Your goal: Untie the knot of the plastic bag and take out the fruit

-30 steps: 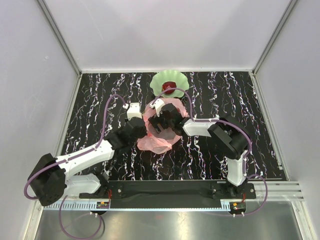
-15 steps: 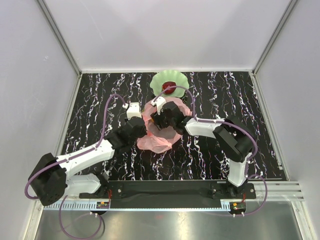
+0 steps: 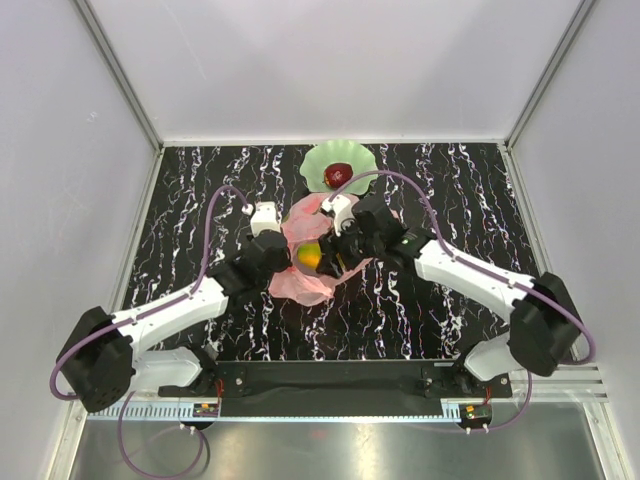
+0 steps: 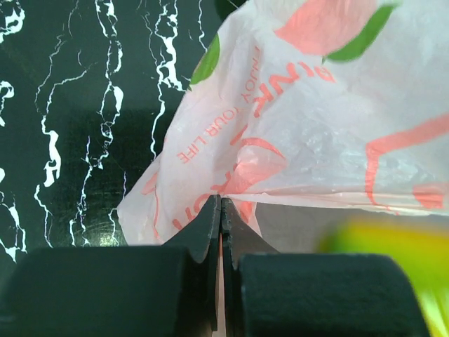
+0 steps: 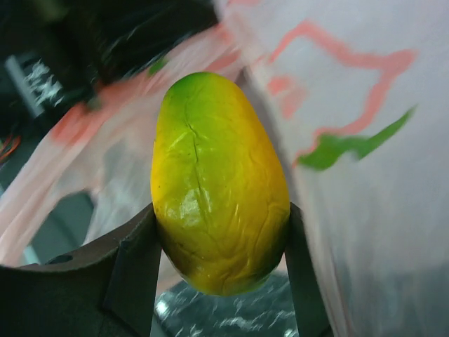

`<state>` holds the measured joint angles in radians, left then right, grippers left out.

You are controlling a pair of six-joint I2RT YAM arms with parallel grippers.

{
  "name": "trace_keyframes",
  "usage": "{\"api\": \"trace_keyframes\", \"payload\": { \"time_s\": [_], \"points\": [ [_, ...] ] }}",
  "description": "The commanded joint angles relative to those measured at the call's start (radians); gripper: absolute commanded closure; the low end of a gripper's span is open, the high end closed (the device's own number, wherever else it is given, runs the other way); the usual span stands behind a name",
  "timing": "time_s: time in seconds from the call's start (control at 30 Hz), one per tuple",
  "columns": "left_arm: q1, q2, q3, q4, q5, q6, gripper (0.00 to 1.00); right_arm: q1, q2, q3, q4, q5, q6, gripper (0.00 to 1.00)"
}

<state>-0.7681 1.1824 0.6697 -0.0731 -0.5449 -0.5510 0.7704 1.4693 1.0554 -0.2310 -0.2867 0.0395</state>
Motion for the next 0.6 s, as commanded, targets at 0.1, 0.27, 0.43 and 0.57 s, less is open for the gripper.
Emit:
{"api": "trace_keyframes", "payload": {
  "time_s": [0.1,0.27,0.43,0.57],
  "points": [
    [0.013,-0.009,0.067,0.019,-0.015,-0.009,1.0,0.0,-0.113,0.015,-0.299,-0.267,-0.009,0.96],
    [0.015,-0.013,0.073,0.007,-0.007,-0.015,1.0,0.0,-0.249,0.002,-0.254,-0.403,0.014,0.99],
    [0.016,-0.049,0.031,0.001,0.011,-0.029,1.0,0.0,-0.362,-0.018,-0.13,-0.471,0.072,0.97],
    [0.016,-0.087,0.001,-0.001,0.025,-0.043,1.0,0.001,-0.383,-0.018,-0.054,-0.52,0.123,1.0]
  ]
}}
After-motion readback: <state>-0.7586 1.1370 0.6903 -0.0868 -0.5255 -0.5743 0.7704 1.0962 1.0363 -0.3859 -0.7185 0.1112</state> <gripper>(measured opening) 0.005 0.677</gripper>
